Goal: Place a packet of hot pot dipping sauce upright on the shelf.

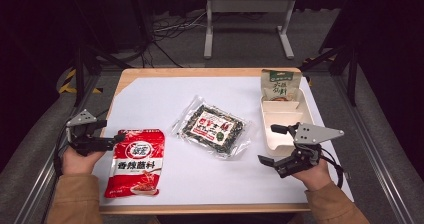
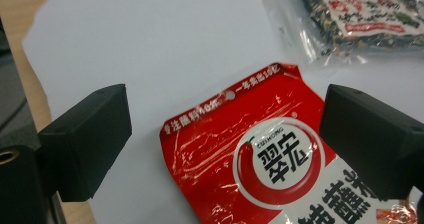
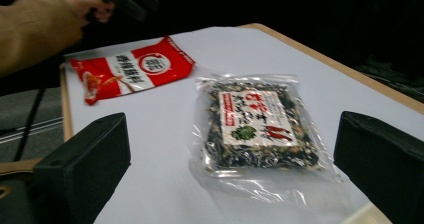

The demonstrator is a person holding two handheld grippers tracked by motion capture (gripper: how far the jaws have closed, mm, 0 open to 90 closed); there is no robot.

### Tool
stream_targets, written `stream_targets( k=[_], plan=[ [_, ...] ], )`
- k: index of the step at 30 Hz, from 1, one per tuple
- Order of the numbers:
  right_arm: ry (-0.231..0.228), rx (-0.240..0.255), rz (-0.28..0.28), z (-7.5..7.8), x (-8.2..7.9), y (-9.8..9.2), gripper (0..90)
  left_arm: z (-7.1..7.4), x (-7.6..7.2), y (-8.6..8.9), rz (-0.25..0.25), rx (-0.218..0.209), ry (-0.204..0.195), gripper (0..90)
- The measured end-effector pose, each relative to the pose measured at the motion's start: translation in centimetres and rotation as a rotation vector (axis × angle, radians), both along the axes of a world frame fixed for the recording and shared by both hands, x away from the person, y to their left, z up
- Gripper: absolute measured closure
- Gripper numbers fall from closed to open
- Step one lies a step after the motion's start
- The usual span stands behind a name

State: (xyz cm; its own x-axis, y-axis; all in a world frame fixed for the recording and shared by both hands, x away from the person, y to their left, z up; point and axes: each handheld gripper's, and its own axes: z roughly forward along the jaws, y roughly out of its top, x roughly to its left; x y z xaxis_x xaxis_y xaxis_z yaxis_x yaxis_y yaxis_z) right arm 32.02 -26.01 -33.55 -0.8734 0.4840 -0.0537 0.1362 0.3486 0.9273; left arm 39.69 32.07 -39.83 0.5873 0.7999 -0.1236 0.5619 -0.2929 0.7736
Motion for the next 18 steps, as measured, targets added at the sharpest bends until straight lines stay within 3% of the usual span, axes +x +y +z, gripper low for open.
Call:
stream_targets(
  k=[5, 9, 12, 15, 17, 18],
  plan=[
    [-0.016, -0.003, 0.029, -0.1, -0.2, 0.5, 2.5, -1.7, 1.2, 0.4, 0.021, -0.032, 0.074, 7.2],
    [-0.004, -0.015, 0.035, -0.5, 0.0, 0.8, 0.8, -2.7, 2.0, 0.0, 0.062, -0.021, 0.111, 8.1],
    [0.042, 0.052, 0.09, -0.5, 0.2, 0.7, 0.0, -3.1, 2.4, -0.3, 0.083, 0.007, 0.137, 9.8],
    [0.038, 0.063, 0.114, -0.6, 0.2, 0.8, 0.0, -3.5, 2.6, -0.4, 0.087, 0.0, 0.151, 10.5],
    [0.031, 0.022, 0.085, -0.7, 0.0, 1.3, 0.0, -3.5, 2.7, -0.3, 0.077, -0.007, 0.145, 12.3],
    [0.009, -0.034, 0.071, -0.9, -0.2, 1.8, 0.0, -3.6, 2.7, -0.3, 0.067, -0.023, 0.152, 14.2]
  ],
)
